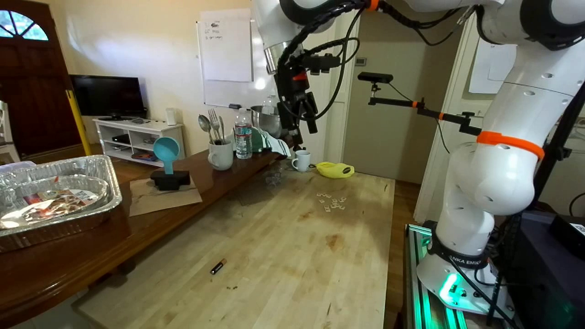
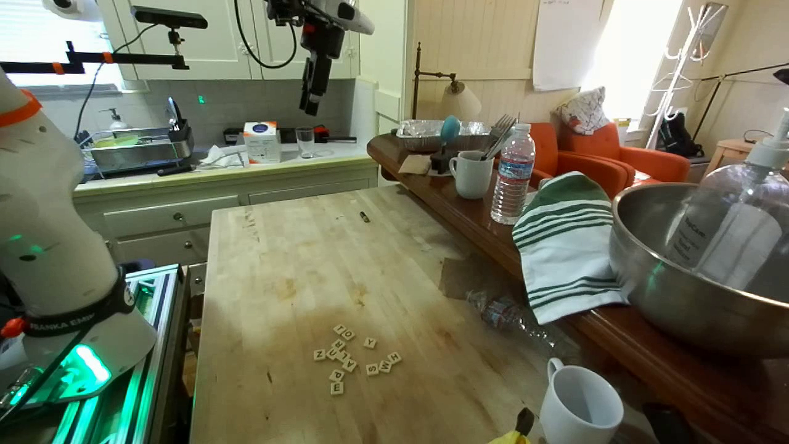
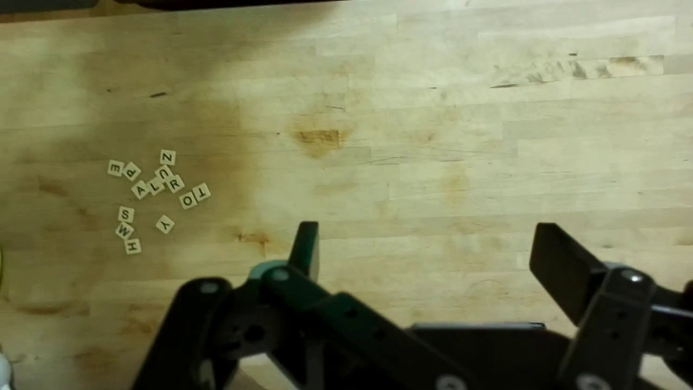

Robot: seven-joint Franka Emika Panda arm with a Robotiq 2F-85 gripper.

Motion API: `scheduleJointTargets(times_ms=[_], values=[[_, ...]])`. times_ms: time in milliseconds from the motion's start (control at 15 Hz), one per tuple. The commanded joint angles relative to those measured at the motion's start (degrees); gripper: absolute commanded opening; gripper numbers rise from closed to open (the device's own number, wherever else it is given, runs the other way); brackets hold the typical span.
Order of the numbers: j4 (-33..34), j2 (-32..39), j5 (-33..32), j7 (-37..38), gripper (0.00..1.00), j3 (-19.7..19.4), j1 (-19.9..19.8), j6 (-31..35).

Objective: Move the letter tiles to the left

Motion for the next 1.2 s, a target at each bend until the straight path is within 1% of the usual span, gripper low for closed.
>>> scheduleJointTargets(times_ms=[0,267,467,600,667,733,867,1067,1133], values=[[-9.6,-5.4,-1.0,-5.7,1.0,-4.3,-2.6,7.0],[-18.8,-7.6,-0.5,-15.9,1.0,-7.6,-3.6,18.0],[-24.4,-8.1,-0.1,-20.9,1.0,-9.0,-3.8,23.4],[-27.0,-8.0,-0.1,-23.1,1.0,-9.6,-3.9,25.7],[-27.3,-7.4,0.3,-22.7,1.0,-9.7,-4.0,25.7],[-24.3,-5.9,-0.1,-21.0,1.0,-9.1,-3.9,23.6],[-25.6,-5.9,-0.1,-21.5,1.0,-9.4,-4.0,24.3],[-25.7,-6.1,-0.1,-21.6,1.0,-9.4,-4.0,24.4],[-27.2,-6.8,-1.1,-21.9,1.0,-9.2,-4.0,26.7]])
